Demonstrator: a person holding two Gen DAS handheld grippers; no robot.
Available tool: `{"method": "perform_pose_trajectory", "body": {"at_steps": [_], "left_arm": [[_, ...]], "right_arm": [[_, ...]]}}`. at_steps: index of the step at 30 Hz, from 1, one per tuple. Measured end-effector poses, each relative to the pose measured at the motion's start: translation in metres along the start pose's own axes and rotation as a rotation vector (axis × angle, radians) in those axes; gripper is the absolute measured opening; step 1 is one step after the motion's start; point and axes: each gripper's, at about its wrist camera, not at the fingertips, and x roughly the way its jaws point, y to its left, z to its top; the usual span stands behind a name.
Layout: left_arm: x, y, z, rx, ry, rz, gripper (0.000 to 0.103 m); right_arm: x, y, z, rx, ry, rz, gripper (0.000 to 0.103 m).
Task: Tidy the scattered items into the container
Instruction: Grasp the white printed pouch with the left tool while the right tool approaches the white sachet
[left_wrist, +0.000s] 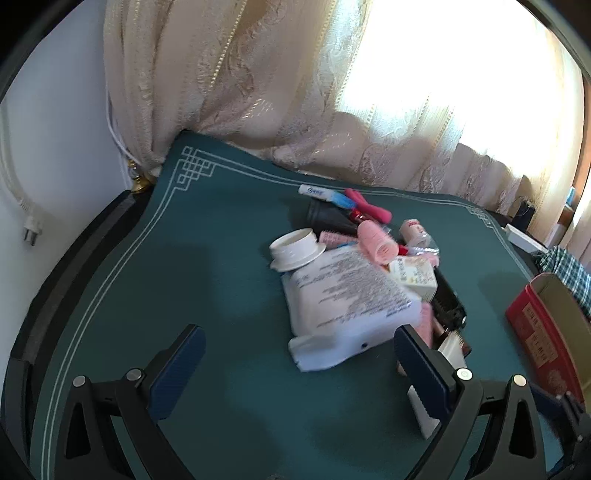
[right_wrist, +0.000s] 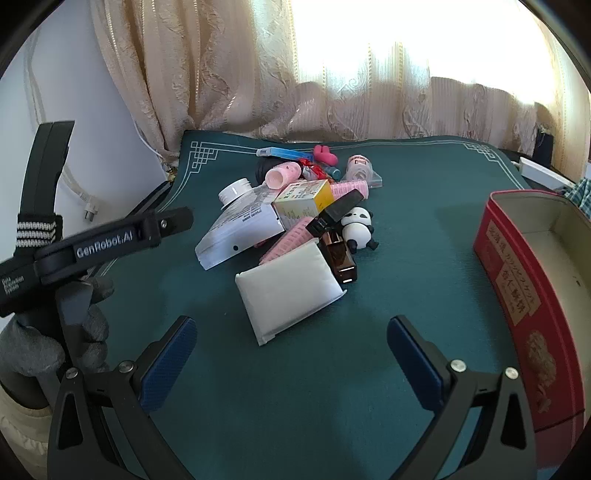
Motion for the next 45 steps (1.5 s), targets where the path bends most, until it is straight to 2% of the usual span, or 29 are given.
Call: {"method": "perform_pose_trajectory", "body": {"at_steps": [3, 8, 13, 16, 26, 29, 30, 32, 39, 45], "left_arm": [[0.009, -0.009, 0.010, 0.018, 0.007, 0.010, 0.103], [0.030, -0.025, 0.023, 0.038, 0.040, -0.021, 0.103], [0.061, -0.040, 0.031, 0.057, 0.085, 0.008, 0.103], [0.078, -0.038, 0.034, 0.044, 0.111, 0.030, 0.103], [0.106, -0.010, 0.035, -0.091, 0.187, -0.008, 0.103], [0.116, 0.002, 0.027, -0.091, 0.262, 0.043, 0.103], [0.119, 0.007, 0.022, -0.090, 0.267, 0.038, 0.103], [0.115, 0.021, 0.014, -0.115, 0.243, 0.008, 0.103], [0.104, 0.037, -0.002, -0.018, 0.234, 0.074, 0.103], [0.092, 0.045, -0.006, -0.038, 0.206, 0.029, 0.088]], "right_arm": [[0.001, -0.004, 0.002, 0.017, 0.007, 0.016, 0.103], [0.007, -0.008, 0.000, 0.030, 0.026, 0.044, 0.103], [0.011, -0.014, 0.000, 0.053, 0.046, 0.076, 0.103], [0.013, -0.016, 0.000, 0.072, 0.059, 0.087, 0.103], [0.016, -0.014, -0.002, 0.091, 0.086, 0.093, 0.103], [0.017, -0.013, -0.001, 0.082, 0.086, 0.088, 0.103], [0.017, -0.013, -0.001, 0.081, 0.085, 0.087, 0.103], [0.017, -0.013, -0.001, 0.082, 0.087, 0.086, 0.103], [0.018, -0.012, 0.001, 0.071, 0.085, 0.069, 0.103], [0.017, -0.008, 0.000, 0.052, 0.084, 0.056, 0.103]]}}
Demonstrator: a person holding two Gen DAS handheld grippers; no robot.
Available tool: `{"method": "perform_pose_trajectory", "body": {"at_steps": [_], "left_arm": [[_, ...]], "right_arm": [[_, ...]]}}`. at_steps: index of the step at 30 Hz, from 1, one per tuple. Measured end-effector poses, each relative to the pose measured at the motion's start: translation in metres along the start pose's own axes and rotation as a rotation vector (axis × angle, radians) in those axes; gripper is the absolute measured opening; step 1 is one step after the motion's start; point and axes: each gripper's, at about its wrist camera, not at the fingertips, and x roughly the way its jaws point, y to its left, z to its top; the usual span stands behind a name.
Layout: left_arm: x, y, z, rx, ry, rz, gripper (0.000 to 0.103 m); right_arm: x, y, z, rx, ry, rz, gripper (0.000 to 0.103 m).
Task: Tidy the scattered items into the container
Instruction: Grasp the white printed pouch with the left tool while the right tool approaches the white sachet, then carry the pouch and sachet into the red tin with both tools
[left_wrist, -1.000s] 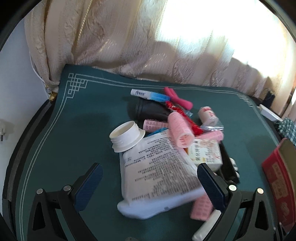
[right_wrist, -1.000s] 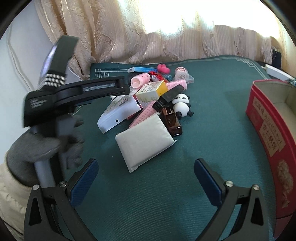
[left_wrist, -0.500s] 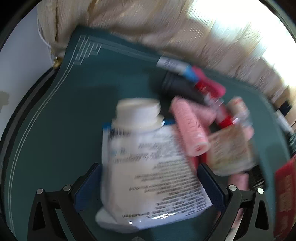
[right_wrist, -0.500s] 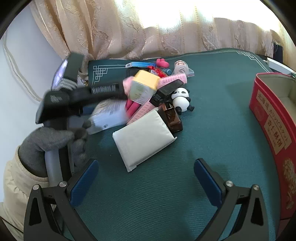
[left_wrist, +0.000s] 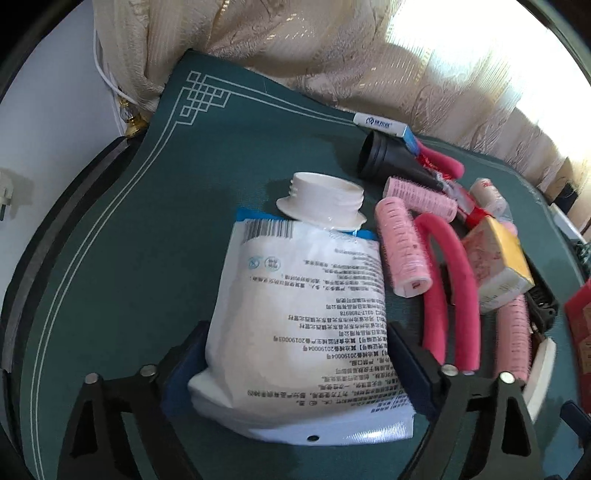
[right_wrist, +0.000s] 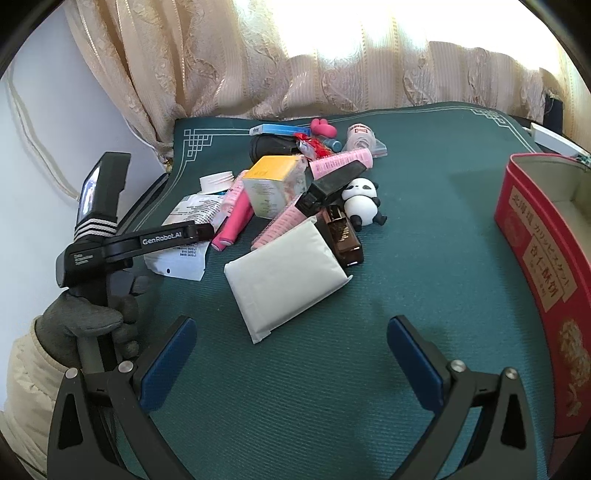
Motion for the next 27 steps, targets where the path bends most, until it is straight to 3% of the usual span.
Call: {"method": "perform_pose_trajectory", "body": {"at_steps": [8, 20, 27], "left_arm": [[-0.017, 0.016, -0.008, -0.046, -0.025, -0.078, 0.074], [-0.055, 0.024, -0.011, -0.038, -0.099, -0.146, 0.073], [-0.073, 0.017, -0.013, -0.017, -0.129, -0.183, 0.073]], "right_arm": [[0.003, 0.011, 0.006, -0.026, -0.002, -0.007, 0.103], [0.015, 0.012, 0.009, -0.036, 0.002, -0.028, 0.103], [0.033, 0.020, 0.028, -0.087, 0.007, -0.069, 0.103]]}}
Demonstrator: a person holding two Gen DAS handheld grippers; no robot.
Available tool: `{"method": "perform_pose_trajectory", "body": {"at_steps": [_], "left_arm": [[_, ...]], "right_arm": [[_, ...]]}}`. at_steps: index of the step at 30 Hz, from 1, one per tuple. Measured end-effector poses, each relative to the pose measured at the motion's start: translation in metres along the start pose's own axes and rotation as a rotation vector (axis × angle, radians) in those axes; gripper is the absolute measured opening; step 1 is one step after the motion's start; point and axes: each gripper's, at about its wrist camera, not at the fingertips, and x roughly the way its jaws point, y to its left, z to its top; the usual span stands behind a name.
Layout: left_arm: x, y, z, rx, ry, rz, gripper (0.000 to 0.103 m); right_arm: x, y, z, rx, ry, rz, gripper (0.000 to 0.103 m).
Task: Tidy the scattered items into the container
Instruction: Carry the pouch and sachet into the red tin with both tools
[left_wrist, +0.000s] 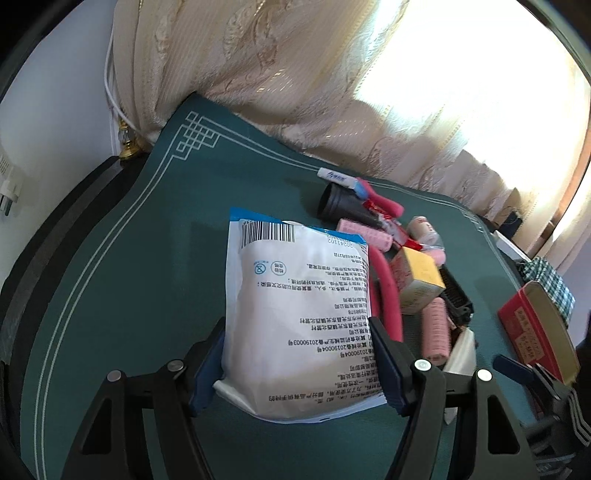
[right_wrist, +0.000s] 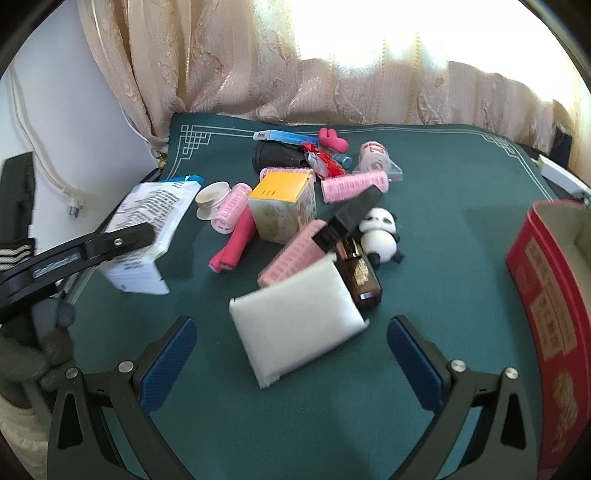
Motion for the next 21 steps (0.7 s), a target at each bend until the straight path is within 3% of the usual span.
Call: {"method": "perform_pose_trajectory", "body": {"at_steps": [5, 8, 10, 17, 21], "left_arm": [[-0.005, -0.003, -0.002, 0.006, -0.006, -0.011, 0.073], [-0.004, -0.004, -0.003, 0.005, 0.001, -0.011, 0.073], [-0.004, -0.005, -0.004, 0.007, 0.005, -0.013, 0.073], [-0.013, -0.017, -0.004, 0.029, 0.000, -0.036, 0.073], [-0.020, -0.027, -0.003, 0.044, -0.009, -0.047, 0.073]], "right_arm": [[0.022, 0.001, 0.005, -0.015, 0.043, -0.048, 0.103], [0.030, -0.010, 0.004, 0.031, 0.082, -0.007, 0.098], [0.026, -0.015, 0.004, 0.055, 0.063, 0.014, 0.084], [0.004, -0.016, -0.008, 0.083, 0.001, 0.098, 0.083], [-0.017, -0.022, -0.012, 0.105, -0.058, 0.093, 0.083]]}}
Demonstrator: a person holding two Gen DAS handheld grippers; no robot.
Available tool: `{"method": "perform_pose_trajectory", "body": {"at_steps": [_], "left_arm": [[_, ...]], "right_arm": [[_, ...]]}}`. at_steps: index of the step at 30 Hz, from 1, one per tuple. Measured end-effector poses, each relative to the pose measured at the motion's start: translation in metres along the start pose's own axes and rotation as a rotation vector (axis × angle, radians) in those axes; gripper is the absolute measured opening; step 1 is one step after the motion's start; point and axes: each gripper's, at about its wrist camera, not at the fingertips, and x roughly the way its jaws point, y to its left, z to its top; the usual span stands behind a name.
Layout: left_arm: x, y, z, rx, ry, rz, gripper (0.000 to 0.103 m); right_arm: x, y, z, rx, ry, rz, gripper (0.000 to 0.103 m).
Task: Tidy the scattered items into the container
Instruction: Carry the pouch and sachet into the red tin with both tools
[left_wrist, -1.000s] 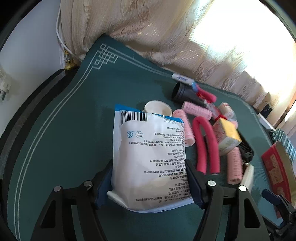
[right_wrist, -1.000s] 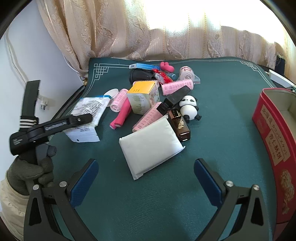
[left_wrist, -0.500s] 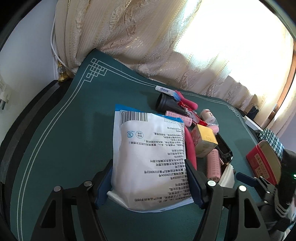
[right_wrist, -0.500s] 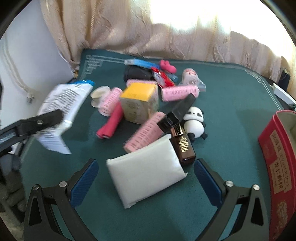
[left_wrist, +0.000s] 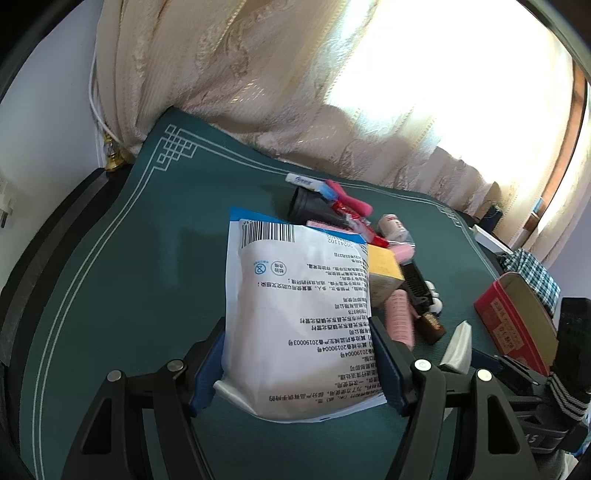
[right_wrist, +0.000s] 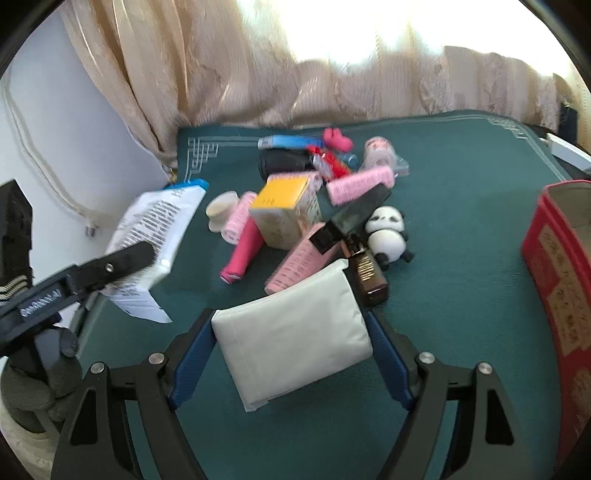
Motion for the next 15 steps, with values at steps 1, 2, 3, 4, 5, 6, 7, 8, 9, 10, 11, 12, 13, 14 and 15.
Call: {"method": "perform_pose_trajectory", "body": {"at_steps": [1, 2, 3, 4, 5, 6, 7, 8, 9, 10, 11, 12, 13, 14, 15], "left_arm": [[-0.002, -0.004, 0.000, 0.006, -0.001, -0.004, 0.073], [-0.003, -0.007, 0.000, 0.012, -0.002, -0.009, 0.073], [-0.004, -0.013, 0.000, 0.020, -0.003, -0.016, 0.073], [-0.005, -0.015, 0.001, 0.025, -0.003, -0.022, 0.073], [-0.006, -0.021, 0.002, 0.032, -0.003, -0.029, 0.073], [-0.006, -0.027, 0.002, 0.039, -0.003, -0.036, 0.073], [-0.006, -0.033, 0.001, 0.047, -0.003, -0.044, 0.073], [-0.006, -0.039, 0.001, 0.055, -0.002, -0.053, 0.073], [-0.006, -0.048, 0.001, 0.067, 0.000, -0.066, 0.073], [-0.006, -0.055, 0.001, 0.075, 0.001, -0.074, 0.073], [-0.005, -0.063, 0.001, 0.086, 0.002, -0.085, 0.073], [-0.005, -0.071, 0.001, 0.096, 0.005, -0.095, 0.073], [-0.004, -0.080, 0.000, 0.106, 0.007, -0.107, 0.073], [-0.004, -0.086, 0.000, 0.115, 0.010, -0.115, 0.073], [-0.003, -0.094, -0.001, 0.125, 0.012, -0.125, 0.073]], "right_arm": [[-0.005, -0.001, 0.000, 0.001, -0.016, -0.010, 0.083], [-0.013, -0.004, 0.000, 0.001, -0.036, -0.023, 0.083], [-0.024, -0.008, -0.001, 0.000, -0.063, -0.045, 0.083], [-0.033, -0.012, -0.001, 0.000, -0.088, -0.069, 0.083], [-0.043, -0.015, 0.000, 0.001, -0.108, -0.090, 0.083], [-0.058, -0.021, 0.000, 0.004, -0.143, -0.127, 0.083], [-0.070, -0.027, 0.000, 0.007, -0.167, -0.155, 0.083], [-0.085, -0.034, -0.001, 0.013, -0.200, -0.200, 0.083], [-0.095, -0.041, 0.000, 0.019, -0.222, -0.238, 0.083], [-0.106, -0.048, 0.000, 0.026, -0.243, -0.277, 0.083], [-0.118, -0.057, -0.001, 0.038, -0.265, -0.319, 0.083], [-0.122, -0.063, 0.001, 0.049, -0.277, -0.346, 0.083], [-0.129, -0.072, 0.000, 0.066, -0.287, -0.373, 0.083], [-0.135, -0.081, -0.001, 0.084, -0.292, -0.396, 0.083], [-0.139, -0.092, -0.001, 0.109, -0.296, -0.422, 0.083]]}}
